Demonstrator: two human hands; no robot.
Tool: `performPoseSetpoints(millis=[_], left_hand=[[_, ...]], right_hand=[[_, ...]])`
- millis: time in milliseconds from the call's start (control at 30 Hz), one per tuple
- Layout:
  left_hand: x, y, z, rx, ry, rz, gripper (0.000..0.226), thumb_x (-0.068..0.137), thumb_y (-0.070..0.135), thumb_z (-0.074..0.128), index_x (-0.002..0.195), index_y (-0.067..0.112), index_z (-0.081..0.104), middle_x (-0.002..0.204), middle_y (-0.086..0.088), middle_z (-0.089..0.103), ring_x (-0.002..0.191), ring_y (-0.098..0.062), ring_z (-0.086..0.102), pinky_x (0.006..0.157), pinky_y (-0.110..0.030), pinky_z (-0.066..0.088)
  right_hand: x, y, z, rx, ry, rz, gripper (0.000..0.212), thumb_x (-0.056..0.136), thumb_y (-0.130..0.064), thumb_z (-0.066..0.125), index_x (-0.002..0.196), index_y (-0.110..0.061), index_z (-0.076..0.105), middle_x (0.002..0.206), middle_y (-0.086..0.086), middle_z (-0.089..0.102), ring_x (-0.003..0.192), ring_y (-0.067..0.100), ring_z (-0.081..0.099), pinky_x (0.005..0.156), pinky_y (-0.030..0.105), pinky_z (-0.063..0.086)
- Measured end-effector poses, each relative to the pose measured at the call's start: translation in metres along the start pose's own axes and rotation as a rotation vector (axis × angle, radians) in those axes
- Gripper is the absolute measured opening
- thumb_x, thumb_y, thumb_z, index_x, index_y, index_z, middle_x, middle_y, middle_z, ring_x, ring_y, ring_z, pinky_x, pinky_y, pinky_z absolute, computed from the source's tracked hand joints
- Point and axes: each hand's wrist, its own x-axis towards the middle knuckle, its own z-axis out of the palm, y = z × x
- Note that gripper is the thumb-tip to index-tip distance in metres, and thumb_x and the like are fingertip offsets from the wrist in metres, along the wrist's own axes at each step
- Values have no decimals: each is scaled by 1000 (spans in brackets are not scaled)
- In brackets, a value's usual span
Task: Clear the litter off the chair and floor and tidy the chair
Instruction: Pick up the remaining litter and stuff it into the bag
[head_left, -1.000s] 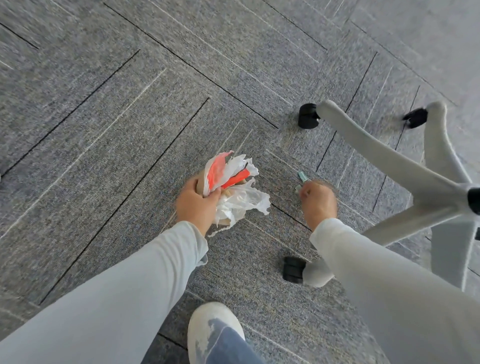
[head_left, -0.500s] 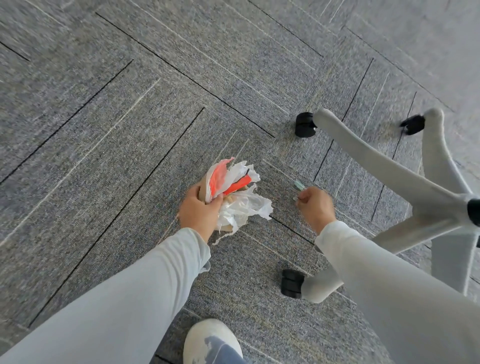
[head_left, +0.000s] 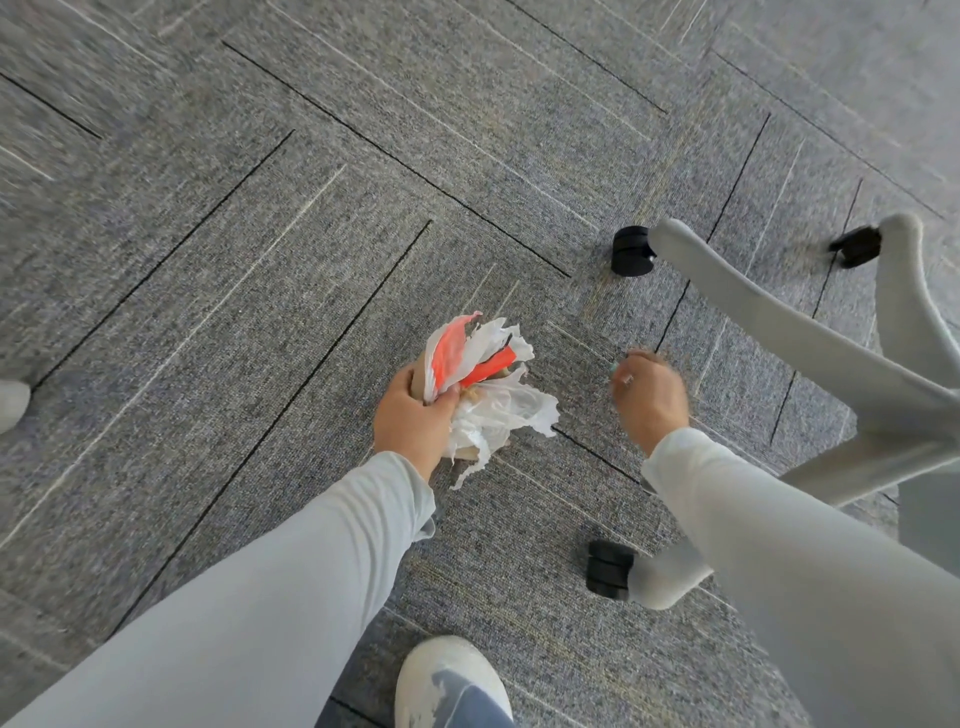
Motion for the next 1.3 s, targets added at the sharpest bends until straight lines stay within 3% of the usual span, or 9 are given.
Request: performPoseSetpoints(millis=[133, 367, 633, 700, 800, 867, 1000, 1133, 1300], left_hand=[[2, 0, -8, -23, -12, -26, 20, 81, 22, 68, 97, 25, 57, 86, 8, 64, 80, -15, 64, 76, -32, 53], [4, -3, -19, -16, -1, -30, 20, 81, 23, 68, 98, 21, 57, 88, 2, 66, 80, -18, 64, 75, -34, 54], [-4, -4, -28, -59, -9, -28, 24, 81, 22, 69, 101, 25, 56, 88, 9, 64, 80, -12, 63, 75, -30, 52], [-6, -5, -31, -65, -14, -38, 24, 81, 23, 68, 101, 25, 56, 93, 4, 66, 83, -15, 64, 78, -33, 53], [-13, -5, -37, -77, 3, -47, 26, 81, 25, 68, 104, 22, 57, 96, 2, 67, 83, -17, 65, 78, -35, 54], [-22, -3, -43, -100, 21, -54, 27, 81, 27, 68, 105, 19, 57, 97, -1, 68, 80, -17, 65, 74, -33, 53], [-43, -1, -65, -173, 27, -59, 34, 82, 29, 67, 110, 16, 56, 91, 3, 66, 80, -18, 64, 77, -32, 51], [-68, -3, -77, -250, -30, -25, 35, 84, 33, 63, 116, 20, 54, 102, -2, 68, 92, -25, 67, 82, -44, 56], [-86, -14, -68, -314, -75, -95, 24, 81, 23, 69, 102, 16, 58, 106, -15, 68, 94, -35, 67, 79, -57, 54]], right_hand=[[-1, -1, 8, -11, 52, 13, 15, 81, 2, 57, 80, -12, 62, 87, 1, 54, 76, 25, 52, 72, 36, 48], [7, 1, 9, 78, 1, 153, 28, 81, 5, 53, 72, -21, 57, 83, 1, 58, 75, 22, 56, 72, 33, 48], [-6, -1, -1, 341, -77, 336, 9, 79, -4, 65, 86, -10, 65, 84, 3, 63, 68, 14, 56, 71, 29, 54], [-14, -15, -7, 542, -130, 389, 10, 79, -5, 65, 88, -9, 63, 87, 6, 64, 73, 13, 59, 65, 24, 52], [-31, -59, -18, 1170, -356, 518, 11, 77, -1, 64, 87, -6, 62, 97, 9, 62, 83, 14, 64, 65, 21, 55], [-44, -94, -26, 1331, -527, 419, 9, 77, 1, 62, 84, -5, 61, 91, 9, 61, 72, 11, 64, 60, 18, 53], [-87, -155, -33, 1064, -633, 7, 11, 74, 0, 67, 75, -10, 63, 71, 3, 63, 62, 10, 60, 63, 19, 53], [-134, -169, -14, 527, -310, -297, 10, 70, -8, 75, 75, -16, 70, 72, -1, 68, 66, 12, 60, 68, 25, 53], [-158, -146, 1, 218, -34, -539, 15, 74, -7, 67, 82, -18, 75, 78, 4, 64, 83, 25, 46, 74, 32, 42]])
